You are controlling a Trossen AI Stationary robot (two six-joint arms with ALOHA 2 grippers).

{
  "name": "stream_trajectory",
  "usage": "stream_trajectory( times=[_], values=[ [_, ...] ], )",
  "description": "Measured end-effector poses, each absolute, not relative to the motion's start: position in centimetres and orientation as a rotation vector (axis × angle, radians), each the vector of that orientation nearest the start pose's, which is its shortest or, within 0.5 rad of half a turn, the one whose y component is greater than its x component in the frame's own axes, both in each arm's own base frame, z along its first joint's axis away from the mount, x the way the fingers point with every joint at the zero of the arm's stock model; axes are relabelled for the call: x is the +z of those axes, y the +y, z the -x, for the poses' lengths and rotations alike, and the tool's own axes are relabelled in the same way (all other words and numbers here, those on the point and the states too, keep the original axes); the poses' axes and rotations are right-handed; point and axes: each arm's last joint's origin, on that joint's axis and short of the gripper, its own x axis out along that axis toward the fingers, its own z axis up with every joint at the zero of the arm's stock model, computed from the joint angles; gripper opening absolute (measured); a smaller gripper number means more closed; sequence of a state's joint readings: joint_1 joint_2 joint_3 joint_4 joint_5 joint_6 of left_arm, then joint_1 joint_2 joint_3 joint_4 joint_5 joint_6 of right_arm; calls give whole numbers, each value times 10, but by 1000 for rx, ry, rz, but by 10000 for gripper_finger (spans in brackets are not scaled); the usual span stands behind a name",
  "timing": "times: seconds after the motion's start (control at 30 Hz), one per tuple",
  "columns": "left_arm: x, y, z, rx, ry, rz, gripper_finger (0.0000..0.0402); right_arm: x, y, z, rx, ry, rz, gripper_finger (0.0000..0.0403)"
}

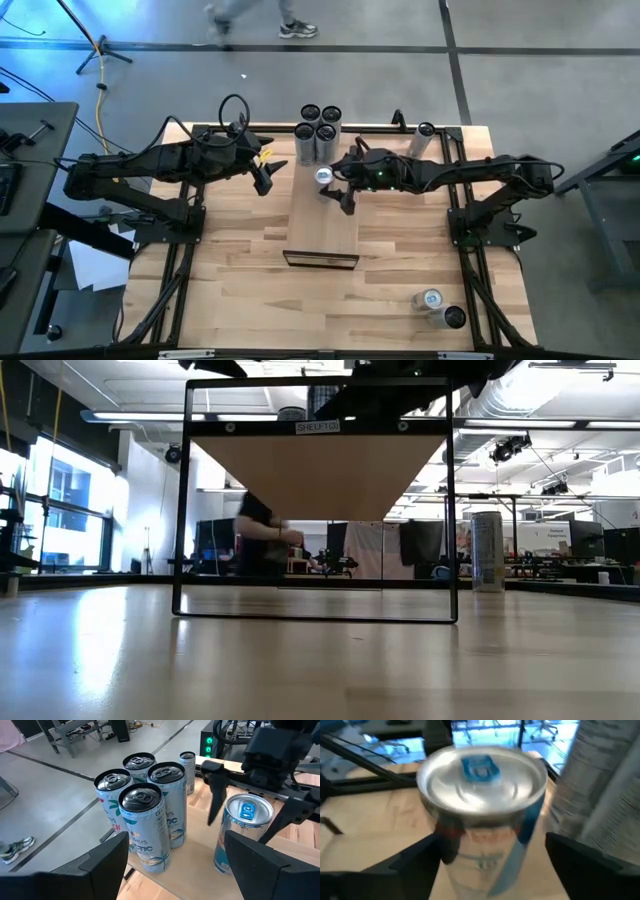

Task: Place canned beverage on shelf
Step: Put the top blue soda can on the shelf

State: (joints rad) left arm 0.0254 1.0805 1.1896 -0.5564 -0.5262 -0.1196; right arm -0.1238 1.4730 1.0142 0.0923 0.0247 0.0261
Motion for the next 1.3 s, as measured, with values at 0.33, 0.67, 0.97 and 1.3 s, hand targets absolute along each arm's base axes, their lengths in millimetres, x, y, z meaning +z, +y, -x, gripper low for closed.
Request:
stream_trajectory(
  times=[0.33, 0.67, 0.97, 1.3],
  values=[
    [383, 20, -216, 573, 412, -24, 296, 297, -35, -294, -154, 456, -70, 384],
    [383, 20, -216, 577, 394, 6, 296, 311, -26, -235, -197, 655, -460, 385],
    [383, 20, -216, 576, 394, 10, 296, 298, -12, -228, -168, 848, -761, 385],
    [376, 20, -213, 517, 526, -148, 296, 302, 68, -256, -241, 676, -855, 385]
  ],
)
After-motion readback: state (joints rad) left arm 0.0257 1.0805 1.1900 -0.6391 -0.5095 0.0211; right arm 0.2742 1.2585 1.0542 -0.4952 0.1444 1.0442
